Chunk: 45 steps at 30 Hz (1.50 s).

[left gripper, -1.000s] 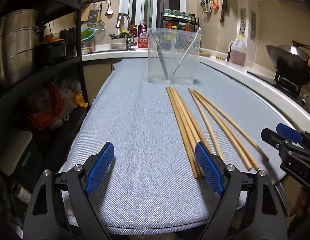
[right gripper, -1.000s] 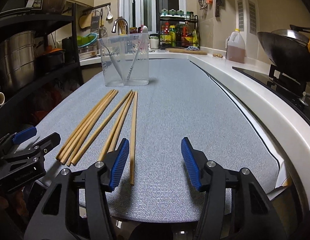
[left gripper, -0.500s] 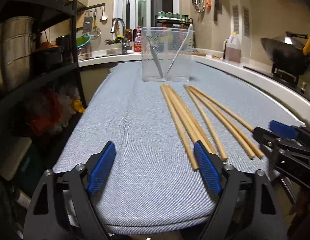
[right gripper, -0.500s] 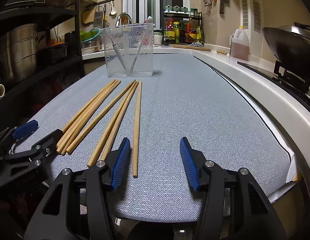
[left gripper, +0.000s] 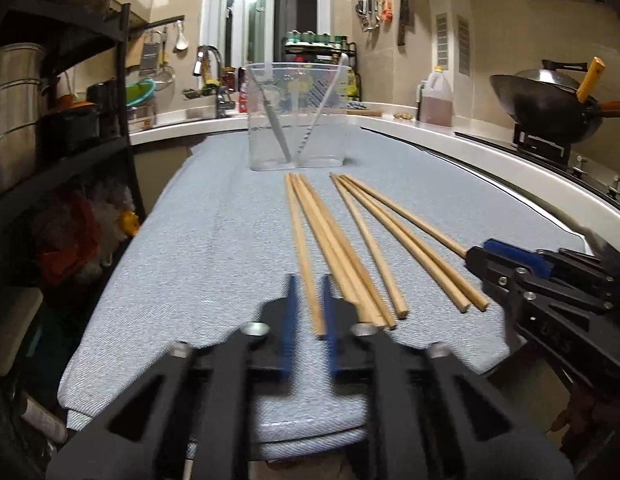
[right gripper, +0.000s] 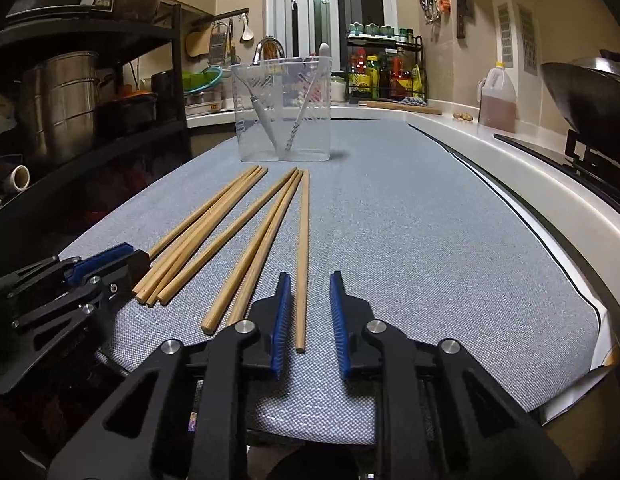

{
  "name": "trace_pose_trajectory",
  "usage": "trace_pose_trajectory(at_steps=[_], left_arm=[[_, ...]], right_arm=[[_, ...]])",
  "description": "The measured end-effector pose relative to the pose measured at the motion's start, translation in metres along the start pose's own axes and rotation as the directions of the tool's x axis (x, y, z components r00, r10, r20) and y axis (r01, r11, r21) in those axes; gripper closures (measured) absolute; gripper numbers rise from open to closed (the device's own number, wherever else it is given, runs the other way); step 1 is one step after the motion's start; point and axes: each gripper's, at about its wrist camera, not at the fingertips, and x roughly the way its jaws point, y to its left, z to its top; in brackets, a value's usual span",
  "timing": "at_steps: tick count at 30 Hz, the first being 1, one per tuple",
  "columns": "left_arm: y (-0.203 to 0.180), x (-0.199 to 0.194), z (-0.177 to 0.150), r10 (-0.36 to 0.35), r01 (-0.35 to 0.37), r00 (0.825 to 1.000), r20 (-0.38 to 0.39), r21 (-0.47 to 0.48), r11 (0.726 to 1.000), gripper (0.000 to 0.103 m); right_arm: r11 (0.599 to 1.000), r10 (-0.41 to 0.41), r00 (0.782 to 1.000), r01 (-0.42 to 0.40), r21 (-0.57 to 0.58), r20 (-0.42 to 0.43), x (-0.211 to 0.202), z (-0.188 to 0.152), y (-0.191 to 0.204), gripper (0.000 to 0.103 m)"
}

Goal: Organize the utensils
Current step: 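Close the left gripper on one chopstick while the right gripper grasps another chopstick, then lift the chopstick with the left tool while the right tool carries its chopstick to the container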

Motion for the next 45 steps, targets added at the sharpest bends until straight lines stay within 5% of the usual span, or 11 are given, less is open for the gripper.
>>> trace_pose_trajectory(at_steps=[11, 25, 36, 45], left_arm=[[0.004, -0.004, 0.000, -0.008, 0.008, 1.000, -0.002, -0.025, 1.000, 0.098], [0.006, -0.046, 0.038, -0.032, 0.033, 0.988, 0.148, -0.006, 0.999, 0.098], [0.008, -0.062, 0.084, -0.062, 0.056, 0.972, 0.228, 0.033, 0.998, 0.098], [0.020, -0.051, 0.134, -0.079, 0.070, 0.975, 0.206, 0.053, 0.996, 0.098]], right_arm=[[1.000, 0.008, 1.000, -0.008, 0.018, -0.021, -0.001, 0.004, -0.001, 0.098], [1.000, -0.014, 0.995, 0.014, -0.008, 0.102, -0.040, 0.030, -0.001, 0.098], [1.000, 0.008, 0.981, -0.003, -0.025, 0.194, -0.061, 0.074, 0.003, 0.098], [1.000, 0.006, 0.979, -0.002, -0.017, 0.205, -0.047, 0.131, -0.003, 0.098]])
